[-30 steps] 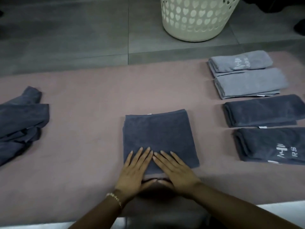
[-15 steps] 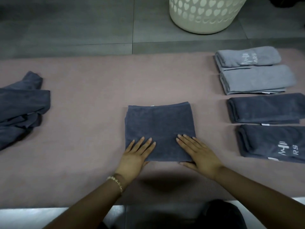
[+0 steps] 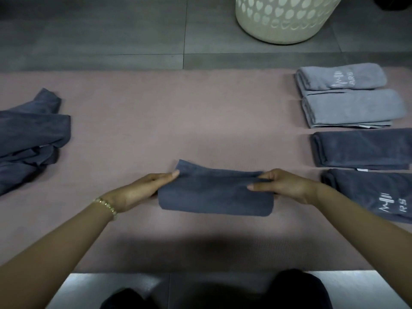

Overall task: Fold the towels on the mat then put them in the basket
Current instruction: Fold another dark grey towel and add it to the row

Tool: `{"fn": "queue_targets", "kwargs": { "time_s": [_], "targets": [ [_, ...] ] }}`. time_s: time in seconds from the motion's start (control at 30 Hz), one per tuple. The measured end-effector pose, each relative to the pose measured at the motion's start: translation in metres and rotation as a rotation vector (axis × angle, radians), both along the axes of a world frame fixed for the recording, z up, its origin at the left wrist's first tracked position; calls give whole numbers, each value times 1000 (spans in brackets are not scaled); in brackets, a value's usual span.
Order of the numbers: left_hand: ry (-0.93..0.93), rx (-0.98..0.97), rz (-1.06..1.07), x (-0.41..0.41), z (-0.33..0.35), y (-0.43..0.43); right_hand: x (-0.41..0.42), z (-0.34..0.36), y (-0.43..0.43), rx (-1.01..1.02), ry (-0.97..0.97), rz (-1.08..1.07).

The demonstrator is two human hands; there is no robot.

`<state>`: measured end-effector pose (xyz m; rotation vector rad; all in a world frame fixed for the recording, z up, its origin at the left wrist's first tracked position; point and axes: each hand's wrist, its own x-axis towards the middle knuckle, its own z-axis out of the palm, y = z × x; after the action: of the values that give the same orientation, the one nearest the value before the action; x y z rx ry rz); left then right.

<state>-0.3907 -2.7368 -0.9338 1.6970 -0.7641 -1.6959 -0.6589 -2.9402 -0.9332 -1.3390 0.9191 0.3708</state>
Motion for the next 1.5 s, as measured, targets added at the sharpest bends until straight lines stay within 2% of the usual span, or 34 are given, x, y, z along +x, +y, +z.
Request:
{"fn": "queue_targets", "kwargs": {
  "time_s": [0.07,0.13,0.2,0.27,0.33,0.5,0.77,0.87,0.93,1.0,1.1,1.13,1.2,1.27,1.3,1.37,1.43,1.5],
  "targets": [
    [51,-25,244,-8,-13,11,2,-12,1,35,-48,-287],
    [-98,-61,388,-20,-24,12,6,-23,11,6,-79,-544],
    [-260,-101,489,-30,-33,8,9,-30,28,-124,-92,-768],
    [-352,-147,552,-36,-40,3,9,-36,47,-318,-97,-896],
    [-403,-174,619,-44,-41,-5,9,-41,62,-435,-106,-889],
    [-530,-161,661,-53,-53,-6,17,-38,59,-675,-110,-788],
    [-621,-2,623,-61,-59,-3,19,-48,60,-747,141,-618],
    [-630,-4,654,-63,-55,-2,17,-46,57,-979,121,-531],
    [-628,9,688,-64,-54,-4,19,-45,56,-1193,20,-279],
    [-625,7,700,-62,-54,-4,26,-45,57,-1278,-115,57],
    [-676,29,669,-53,-57,2,44,-41,69,-1115,-169,509],
    [-692,74,643,-49,-55,5,47,-45,72,-1069,-142,596],
    [-738,213,488,-44,-47,11,48,-52,72,-1052,-90,633],
    [-663,292,355,-47,-37,16,49,-56,70,-1059,-61,606],
    [-538,311,361,-52,-34,18,49,-56,70,-1061,-56,594],
    [-192,349,449,-66,-31,20,52,-57,70,-1062,-49,577],
    [140,302,601,-81,-33,22,54,-57,69,-1045,-43,573],
    [293,180,753,-95,-41,21,55,-57,67,-1031,-58,561]
  ]
}}
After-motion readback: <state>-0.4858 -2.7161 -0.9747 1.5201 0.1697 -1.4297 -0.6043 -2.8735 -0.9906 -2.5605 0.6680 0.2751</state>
